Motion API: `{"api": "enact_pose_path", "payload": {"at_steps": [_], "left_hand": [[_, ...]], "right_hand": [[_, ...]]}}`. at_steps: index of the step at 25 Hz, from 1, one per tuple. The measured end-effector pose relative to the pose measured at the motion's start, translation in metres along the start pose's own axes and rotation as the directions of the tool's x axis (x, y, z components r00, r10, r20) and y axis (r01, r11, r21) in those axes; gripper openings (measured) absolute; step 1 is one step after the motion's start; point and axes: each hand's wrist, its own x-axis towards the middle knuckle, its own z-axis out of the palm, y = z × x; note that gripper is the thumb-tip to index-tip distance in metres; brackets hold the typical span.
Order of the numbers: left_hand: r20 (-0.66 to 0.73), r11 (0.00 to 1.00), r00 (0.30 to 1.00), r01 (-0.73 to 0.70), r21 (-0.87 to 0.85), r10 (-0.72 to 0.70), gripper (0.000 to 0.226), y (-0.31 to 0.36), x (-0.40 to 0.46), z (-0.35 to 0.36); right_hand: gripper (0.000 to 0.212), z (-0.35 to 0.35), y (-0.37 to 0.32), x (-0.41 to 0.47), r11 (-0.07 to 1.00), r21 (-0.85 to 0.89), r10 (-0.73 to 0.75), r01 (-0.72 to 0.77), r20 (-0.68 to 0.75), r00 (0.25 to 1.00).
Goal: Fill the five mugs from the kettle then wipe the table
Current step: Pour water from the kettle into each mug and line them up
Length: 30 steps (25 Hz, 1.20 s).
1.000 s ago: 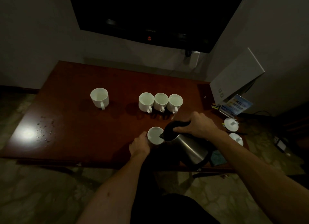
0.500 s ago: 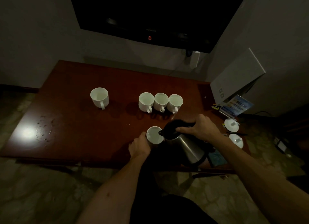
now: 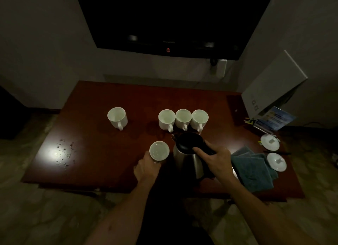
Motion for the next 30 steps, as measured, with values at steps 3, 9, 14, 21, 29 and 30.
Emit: {"api": "enact_pose_path", "payload": {"at_steps": [3, 9, 14, 21, 29, 30], "left_hand": [[-0.053, 0.998, 0.997, 0.049, -0.049, -0.052, 0.061, 0.001, 0.008, -0.008], [-0.103, 0.972, 0.979, 0.155, -0.175, -0.174, 0.078, 0.014, 0.025, -0.011], [-0.117, 0.949, 0.964, 0.205, -0.240, -0.238, 0.081, 0.033, 0.053, -0.022], [-0.104, 0.950, 0.975, 0.162, -0.267, -0.195, 0.072, 0.041, 0.107, -0.029], [-0.085, 0.957, 0.980, 0.156, -0.245, -0.181, 0.077, 0.056, 0.138, -0.026], [-0.086, 0.958, 0.979, 0.158, -0.241, -0.184, 0.078, 0.059, 0.138, -0.027]], "right_hand": [[0.049, 0.012, 0.009, 0.001, 0.991, 0.131, 0.022, -0.021, -0.005, 1.000], [0.075, 0.034, 0.034, -0.006, 0.969, 0.224, 0.108, -0.104, -0.004, 0.994], [0.077, 0.040, 0.038, -0.006, 0.957, 0.266, 0.129, -0.115, -0.038, 0.991], [0.075, 0.046, 0.046, -0.006, 0.957, 0.279, 0.114, -0.084, -0.093, 0.989], [0.077, 0.049, 0.044, -0.006, 0.951, 0.301, 0.116, -0.070, -0.138, 0.984], [0.075, 0.049, 0.046, -0.006, 0.955, 0.288, 0.120, -0.076, -0.139, 0.983]]}}
